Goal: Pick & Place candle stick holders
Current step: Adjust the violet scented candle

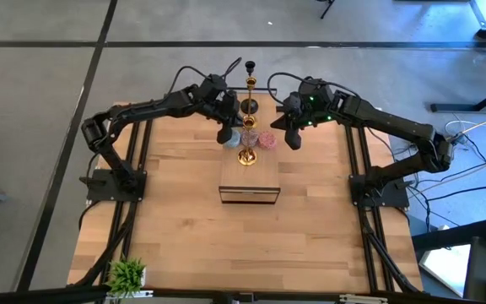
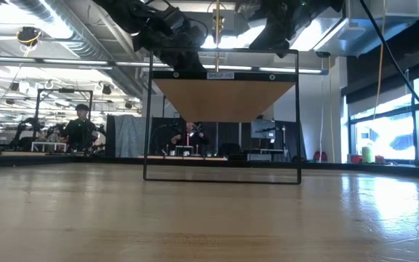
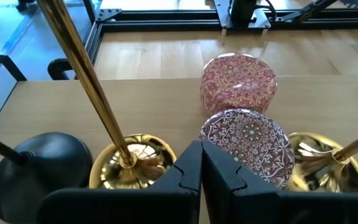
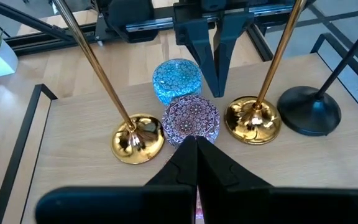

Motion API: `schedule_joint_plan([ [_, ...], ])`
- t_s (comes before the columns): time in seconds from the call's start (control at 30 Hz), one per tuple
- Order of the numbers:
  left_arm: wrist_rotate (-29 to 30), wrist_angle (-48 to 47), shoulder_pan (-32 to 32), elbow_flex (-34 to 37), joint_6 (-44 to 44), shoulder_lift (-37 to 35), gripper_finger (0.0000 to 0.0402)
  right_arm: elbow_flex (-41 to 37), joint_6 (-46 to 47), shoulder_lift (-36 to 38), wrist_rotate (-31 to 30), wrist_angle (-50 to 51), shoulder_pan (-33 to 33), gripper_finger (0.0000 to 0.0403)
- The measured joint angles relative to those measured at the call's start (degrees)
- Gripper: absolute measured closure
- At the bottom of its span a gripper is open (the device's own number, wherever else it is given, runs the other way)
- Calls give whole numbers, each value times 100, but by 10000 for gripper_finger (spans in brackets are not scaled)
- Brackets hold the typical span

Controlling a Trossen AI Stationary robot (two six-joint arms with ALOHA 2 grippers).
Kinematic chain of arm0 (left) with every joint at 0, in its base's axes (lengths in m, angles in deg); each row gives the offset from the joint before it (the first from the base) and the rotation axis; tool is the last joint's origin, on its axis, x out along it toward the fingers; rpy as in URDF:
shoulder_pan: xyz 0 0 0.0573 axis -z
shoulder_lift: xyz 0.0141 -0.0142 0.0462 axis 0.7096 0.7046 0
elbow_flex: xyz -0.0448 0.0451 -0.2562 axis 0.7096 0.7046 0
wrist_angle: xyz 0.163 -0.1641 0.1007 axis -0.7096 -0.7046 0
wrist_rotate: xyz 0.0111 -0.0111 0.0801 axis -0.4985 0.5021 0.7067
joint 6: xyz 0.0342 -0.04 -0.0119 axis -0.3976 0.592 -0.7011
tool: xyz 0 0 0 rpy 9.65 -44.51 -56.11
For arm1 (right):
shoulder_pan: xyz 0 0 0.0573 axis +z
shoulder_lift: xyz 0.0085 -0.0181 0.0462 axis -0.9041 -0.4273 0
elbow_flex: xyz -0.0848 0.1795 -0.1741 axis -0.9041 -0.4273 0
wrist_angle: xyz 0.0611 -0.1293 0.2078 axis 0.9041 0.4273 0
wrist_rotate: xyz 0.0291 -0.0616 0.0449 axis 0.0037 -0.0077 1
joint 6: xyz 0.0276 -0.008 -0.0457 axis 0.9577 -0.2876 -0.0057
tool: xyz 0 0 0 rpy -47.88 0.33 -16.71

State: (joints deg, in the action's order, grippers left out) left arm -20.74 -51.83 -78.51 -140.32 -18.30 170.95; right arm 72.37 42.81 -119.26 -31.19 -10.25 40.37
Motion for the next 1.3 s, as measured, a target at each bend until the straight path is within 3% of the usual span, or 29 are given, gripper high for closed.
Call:
schedule_joint_plan([
  [1.3, 304, -53, 58, -22, -13, 118, 400, 0, 1, -4, 142, 39, -2, 403],
])
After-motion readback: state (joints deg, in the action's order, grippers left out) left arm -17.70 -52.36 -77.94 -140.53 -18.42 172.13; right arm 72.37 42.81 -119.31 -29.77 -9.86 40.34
